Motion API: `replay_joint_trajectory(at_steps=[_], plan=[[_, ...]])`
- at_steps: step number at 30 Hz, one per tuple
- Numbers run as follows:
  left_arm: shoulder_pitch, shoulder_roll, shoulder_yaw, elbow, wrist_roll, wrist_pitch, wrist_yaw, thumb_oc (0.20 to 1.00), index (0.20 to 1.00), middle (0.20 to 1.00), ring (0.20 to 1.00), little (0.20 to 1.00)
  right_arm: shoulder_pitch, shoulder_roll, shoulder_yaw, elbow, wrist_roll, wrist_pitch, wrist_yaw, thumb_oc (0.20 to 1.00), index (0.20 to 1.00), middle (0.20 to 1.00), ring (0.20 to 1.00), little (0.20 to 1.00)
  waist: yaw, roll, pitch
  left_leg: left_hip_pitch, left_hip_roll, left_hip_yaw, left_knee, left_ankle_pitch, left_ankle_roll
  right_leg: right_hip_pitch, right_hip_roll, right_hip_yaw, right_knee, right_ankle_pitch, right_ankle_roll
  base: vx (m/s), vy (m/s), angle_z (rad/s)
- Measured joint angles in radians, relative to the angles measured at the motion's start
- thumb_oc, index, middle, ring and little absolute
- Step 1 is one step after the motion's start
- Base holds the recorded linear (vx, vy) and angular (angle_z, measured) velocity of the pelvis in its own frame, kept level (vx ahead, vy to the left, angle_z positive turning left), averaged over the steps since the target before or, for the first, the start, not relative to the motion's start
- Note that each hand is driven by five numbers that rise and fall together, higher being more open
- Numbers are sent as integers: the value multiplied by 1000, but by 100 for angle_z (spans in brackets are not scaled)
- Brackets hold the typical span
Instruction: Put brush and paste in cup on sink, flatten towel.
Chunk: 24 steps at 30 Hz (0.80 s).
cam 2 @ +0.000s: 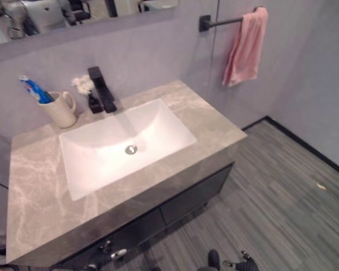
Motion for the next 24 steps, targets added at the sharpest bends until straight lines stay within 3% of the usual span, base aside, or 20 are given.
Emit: replay_joint_trajectory(at_steps=[3,4,5,6,7,9,10,11,12,14,15,16,17,19,21,22,23,24], plan=[[-23,22,-83,-33,-15,9,-15,1000,1000,1000,1000,1000,15,14,-25,3,27,2,-11,1000,1000,1000,1000,1000,-25,-44,19,5,-8,58,1,-2,2,-54,-3,-5,39,12,-3,-136,50,-55],[-20,36,-91,-53,-9,11,-14,1000,1000,1000,1000,1000,12,29,-29,10,29,4,-19,1000,1000,1000,1000,1000,-16,-59,22,12,-6,96,7,-2,0,-78,-3,-30,56,76,-7,-144,94,-122],[-30,54,-98,-58,6,20,-16,1000,1000,1000,1000,1000,-7,46,-16,30,29,11,-20,1000,1000,1000,1000,1000,-5,-77,38,13,16,164,30,-11,2,-81,-2,-159,16,136,-44,-96,78,-139],[-52,56,-96,-43,24,27,-19,1000,1000,1000,1000,1000,-21,53,-4,49,29,20,-20,1000,1000,1000,1000,1000,-9,-78,47,-5,43,200,50,-26,22,-78,-4,-318,-3,95,-100,-104,96,-109],[-87,34,-96,-31,30,31,-19,1000,1000,1000,1000,1000,-24,46,-2,69,28,23,-20,1000,1000,1000,1000,1000,-10,-39,62,-6,86,207,45,-25,19,-90,-4,-423,78,41,-76,-56,55,-63],[-139,11,-97,-33,46,29,-20,1000,1000,1000,1000,1000,-11,44,17,106,21,36,-15,1000,1000,1000,1000,1000,3,5,74,8,140,226,45,-27,10,-96,3,-431,293,-23,-27,-82,92,-54],[-135,21,-99,-23,60,27,-21,1000,1000,1000,1000,1000,-10,49,27,123,21,38,-10,1000,1000,1000,1000,1000,14,0,69,27,142,241,35,-30,8,-77,8,-389,321,-63,-21,-96,104,-66],[-146,20,-94,-16,59,30,-21,1000,1000,1000,1000,1000,2,42,31,127,20,39,-6,1000,1000,1000,1000,1000,3,-17,65,37,124,249,39,-35,-6,-67,21,-377,294,-67,-59,-66,60,-76],[-147,4,-89,1,59,30,-21,1000,1000,1000,1000,1000,-12,17,32,128,20,32,-6,1000,1000,1000,1000,1000,-6,2,70,24,119,239,44,-51,16,-68,40,-354,254,-30,-78,-35,15,-92],[-143,-14,-85,26,64,32,-27,1000,1000,1000,1000,1000,-34,-21,19,126,20,35,-6,1000,1000,1000,1000,1000,-12,55,64,21,130,241,22,-46,11,-65,92,-299,132,43,-27,3,11,-108],[-137,-20,-74,34,70,33,-27,1000,1000,1000,1000,1000,-28,-21,16,131,20,35,-5,1000,1000,1000,1000,1000,-31,63,61,32,134,259,14,-35,-4,-57,89,-303,118,12,-27,41,21,-65],[-135,-22,-58,34,70,32,-27,1000,1000,1000,1000,1000,-29,-17,17,138,20,39,-4,1000,1000,1000,1000,1000,-32,66,61,43,141,287,12,-27,-13,-64,87,-319,168,-49,-56,22,-7,-74],[-111,-21,-54,30,83,31,-25,1000,1000,1000,1000,1000,-23,-13,20,163,20,48,1,1000,1000,1000,1000,1000,-7,64,55,70,156,335,-1,-37,-30,-103,63,-356,315,-136,-68,-33,-66,-89],[-82,-21,-54,31,101,31,-24,1000,1000,1000,1000,1000,-21,-13,21,163,17,53,1,1000,1000,1000,1000,1000,-4,61,32,72,179,388,11,-38,-38,-147,34,-426,424,-212,-89,-17,-95,-70],[-57,-26,-55,62,107,32,-22,1000,1000,1000,1000,1000,-17,-12,22,157,15,54,1,1000,1000,1000,1000,1000,-5,50,5,74,207,394,20,-41,-59,-154,28,-441,467,-263,-92,2,-73,-30],[-61,-30,-58,87,107,34,-20,1000,1000,1000,1000,1000,-14,-12,22,152,12,55,0,1000,1000,1000,1000,1000,-9,47,1,79,206,380,32,-53,-52,-148,61,-425,444,-250,-157,-2,-106,-58],[-61,-32,-66,109,107,37,-20,1000,1000,1000,1000,1000,-41,-23,24,144,5,51,-1,1000,1000,1000,1000,1000,-5,57,-3,56,210,332,49,-68,-34,-149,111,-394,397,-223,-197,2,-88,-77],[-66,-32,-61,121,108,38,-20,1000,1000,1000,1000,1000,-59,-28,24,138,1,43,-1,1000,1000,1000,1000,1000,-5,57,-2,48,204,332,51,-69,-36,-148,132,-378,374,-212,-208,22,-129,-86]])
